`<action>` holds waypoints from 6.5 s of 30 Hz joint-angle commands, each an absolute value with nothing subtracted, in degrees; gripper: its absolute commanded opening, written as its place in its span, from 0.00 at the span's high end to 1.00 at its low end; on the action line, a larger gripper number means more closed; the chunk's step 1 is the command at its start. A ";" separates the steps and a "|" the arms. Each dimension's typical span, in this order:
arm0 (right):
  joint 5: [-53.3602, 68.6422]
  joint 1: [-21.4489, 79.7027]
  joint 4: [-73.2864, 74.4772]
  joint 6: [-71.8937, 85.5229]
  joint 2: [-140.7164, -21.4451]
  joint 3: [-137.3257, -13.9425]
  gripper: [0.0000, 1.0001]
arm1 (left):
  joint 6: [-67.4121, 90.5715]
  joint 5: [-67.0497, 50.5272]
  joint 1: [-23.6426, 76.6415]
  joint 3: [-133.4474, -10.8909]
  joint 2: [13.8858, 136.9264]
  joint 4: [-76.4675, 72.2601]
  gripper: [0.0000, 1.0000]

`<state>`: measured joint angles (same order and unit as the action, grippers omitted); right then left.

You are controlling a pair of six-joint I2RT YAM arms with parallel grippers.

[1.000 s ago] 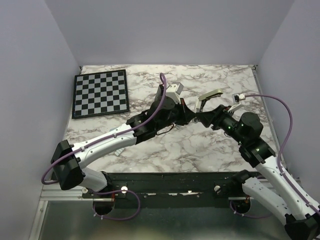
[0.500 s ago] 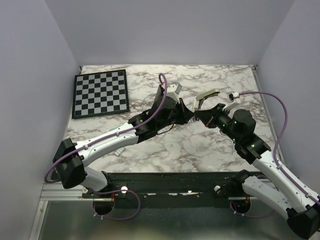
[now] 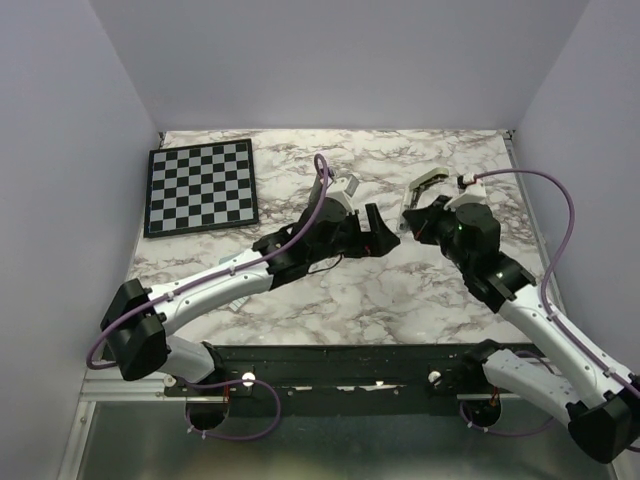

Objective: Unload the staples from the stapler

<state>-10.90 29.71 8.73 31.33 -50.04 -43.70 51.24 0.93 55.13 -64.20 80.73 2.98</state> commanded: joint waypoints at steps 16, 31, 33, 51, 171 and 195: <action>-5.72 4.05 15.12 22.24 -83.74 -51.24 0.99 | 39.83 27.16 44.04 -52.66 52.66 30.85 0.01; -8.35 3.34 20.21 25.05 -93.78 -56.51 0.78 | 33.84 33.74 40.69 -45.53 44.56 30.76 0.01; -8.87 3.43 20.74 25.14 -93.96 -56.69 0.74 | 34.19 34.19 40.61 -45.53 45.35 30.94 0.01; 6.13 16.66 15.14 19.97 -70.78 -52.04 0.44 | 43.22 19.89 19.56 -45.79 49.04 32.17 0.01; -6.59 61.96 0.53 26.37 -80.68 -68.82 0.99 | 54.75 -20.74 15.90 -29.36 38.15 -2.11 0.44; -5.09 63.63 -2.37 27.51 -84.55 -69.08 0.99 | 65.30 -30.67 17.23 -20.83 41.65 -24.96 1.00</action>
<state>-9.37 61.73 4.34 25.10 -84.12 -69.01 63.53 -24.56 16.32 -21.78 40.14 -18.33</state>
